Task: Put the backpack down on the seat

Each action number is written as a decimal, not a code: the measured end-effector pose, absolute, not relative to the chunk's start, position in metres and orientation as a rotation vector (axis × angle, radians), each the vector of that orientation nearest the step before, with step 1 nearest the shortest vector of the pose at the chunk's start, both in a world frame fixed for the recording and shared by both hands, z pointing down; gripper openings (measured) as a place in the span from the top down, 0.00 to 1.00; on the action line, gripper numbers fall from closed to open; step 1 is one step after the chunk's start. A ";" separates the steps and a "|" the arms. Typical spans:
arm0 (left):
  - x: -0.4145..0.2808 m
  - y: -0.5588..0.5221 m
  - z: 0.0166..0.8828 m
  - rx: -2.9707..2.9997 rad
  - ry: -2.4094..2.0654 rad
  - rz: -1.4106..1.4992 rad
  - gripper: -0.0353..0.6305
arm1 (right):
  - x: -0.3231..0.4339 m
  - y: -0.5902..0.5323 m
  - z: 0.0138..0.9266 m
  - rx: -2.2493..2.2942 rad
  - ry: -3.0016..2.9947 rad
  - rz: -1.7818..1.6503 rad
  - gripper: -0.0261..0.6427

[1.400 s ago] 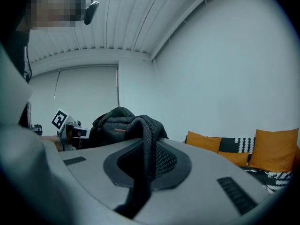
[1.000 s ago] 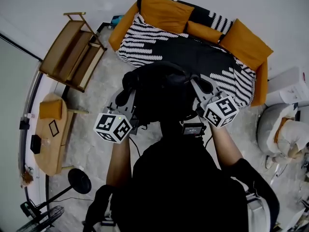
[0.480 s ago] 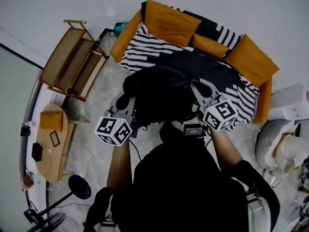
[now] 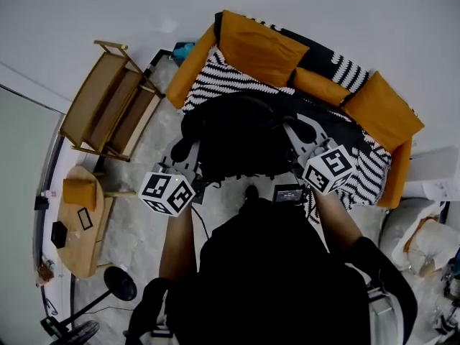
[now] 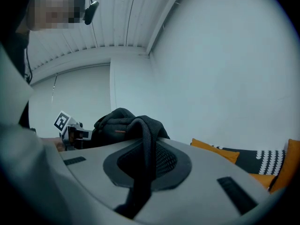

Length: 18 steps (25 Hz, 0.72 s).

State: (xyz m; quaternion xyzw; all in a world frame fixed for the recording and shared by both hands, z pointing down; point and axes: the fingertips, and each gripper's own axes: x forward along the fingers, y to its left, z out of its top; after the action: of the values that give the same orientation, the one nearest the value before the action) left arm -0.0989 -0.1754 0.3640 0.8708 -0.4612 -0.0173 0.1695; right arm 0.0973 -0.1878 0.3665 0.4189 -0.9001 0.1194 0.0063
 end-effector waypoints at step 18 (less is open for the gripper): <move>-0.093 -0.260 0.383 2.471 -1.308 -0.037 0.90 | 0.103 -0.272 0.388 1.305 -2.839 0.396 0.89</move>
State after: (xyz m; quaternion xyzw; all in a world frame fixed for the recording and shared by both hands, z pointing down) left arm -0.0929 -0.2604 0.3830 0.8706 -0.4608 -0.0129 0.1718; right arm 0.1030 -0.2718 0.3877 0.4142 -0.9014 0.1259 -0.0040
